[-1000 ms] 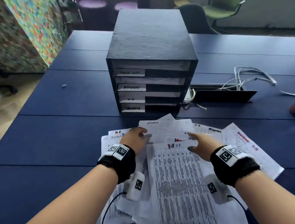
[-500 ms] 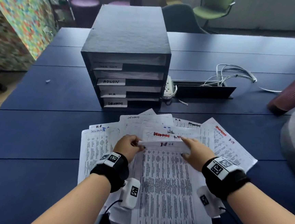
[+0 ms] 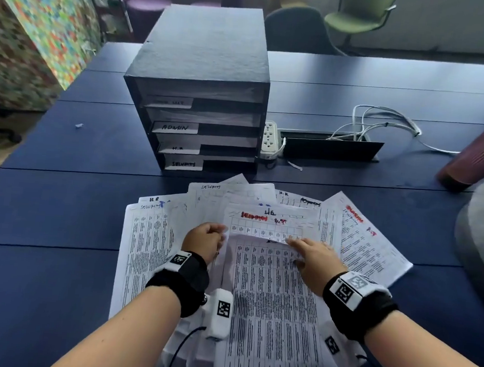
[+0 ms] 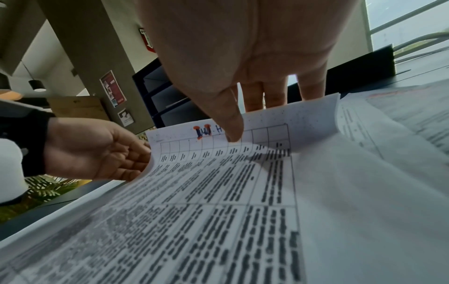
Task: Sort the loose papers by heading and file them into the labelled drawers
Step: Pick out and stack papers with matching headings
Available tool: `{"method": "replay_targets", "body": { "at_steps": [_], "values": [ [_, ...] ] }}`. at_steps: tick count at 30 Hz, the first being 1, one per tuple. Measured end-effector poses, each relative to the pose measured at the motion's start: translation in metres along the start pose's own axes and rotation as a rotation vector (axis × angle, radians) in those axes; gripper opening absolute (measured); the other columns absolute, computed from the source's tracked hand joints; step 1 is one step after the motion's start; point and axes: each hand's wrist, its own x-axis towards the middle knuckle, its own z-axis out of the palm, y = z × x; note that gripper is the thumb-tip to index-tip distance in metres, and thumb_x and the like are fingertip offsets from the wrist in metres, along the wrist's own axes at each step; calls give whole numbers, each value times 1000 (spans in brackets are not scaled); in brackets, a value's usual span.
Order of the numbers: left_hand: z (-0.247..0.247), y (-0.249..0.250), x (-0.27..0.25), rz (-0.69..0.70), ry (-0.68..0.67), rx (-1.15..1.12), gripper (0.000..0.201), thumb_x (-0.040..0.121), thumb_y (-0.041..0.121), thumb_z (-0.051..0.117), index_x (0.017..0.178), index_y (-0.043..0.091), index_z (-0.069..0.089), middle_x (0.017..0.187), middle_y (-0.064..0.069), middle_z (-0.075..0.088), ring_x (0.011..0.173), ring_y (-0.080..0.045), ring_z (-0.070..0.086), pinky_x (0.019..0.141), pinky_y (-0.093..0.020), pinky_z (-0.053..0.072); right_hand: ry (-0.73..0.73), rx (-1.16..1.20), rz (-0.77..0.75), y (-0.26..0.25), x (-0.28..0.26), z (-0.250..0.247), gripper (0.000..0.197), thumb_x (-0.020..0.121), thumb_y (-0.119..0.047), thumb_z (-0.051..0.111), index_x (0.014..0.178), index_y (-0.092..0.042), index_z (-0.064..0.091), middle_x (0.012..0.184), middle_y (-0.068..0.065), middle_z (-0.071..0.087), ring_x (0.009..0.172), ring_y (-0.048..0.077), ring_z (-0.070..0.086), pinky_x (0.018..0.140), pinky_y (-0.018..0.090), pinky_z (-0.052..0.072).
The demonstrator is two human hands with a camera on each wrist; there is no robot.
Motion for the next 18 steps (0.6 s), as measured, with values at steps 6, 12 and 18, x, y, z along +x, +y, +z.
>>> {"method": "replay_targets", "body": {
  "at_steps": [6, 12, 18],
  "values": [
    [10, 1, 0, 85, 103, 178, 26, 83, 2, 56, 102, 18, 66, 100, -1, 66, 96, -22, 63, 92, -35, 51, 10, 12, -37, 6, 2, 3, 49, 96, -23, 44, 142, -32, 30, 142, -9, 42, 129, 17, 38, 115, 37, 21],
    [12, 5, -3, 105, 86, 145, 25, 77, 3, 69, 96, 18, 62, 89, -1, 63, 83, -19, 60, 85, -29, 50, 54, 14, -36, 11, 11, 1, 29, 93, -33, 49, 122, -30, 50, 119, -10, 57, 110, 15, 51, 103, 34, 35],
    [14, 8, -21, 140, -134, 172, 15, 81, -4, 59, 85, 6, 71, 77, -6, 69, 70, -17, 61, 65, -22, 49, 237, 70, -105, 18, 27, -13, 19, 89, -31, 56, 99, -20, 69, 139, -1, 45, 118, 22, 50, 105, 43, 39]
  ]
}}
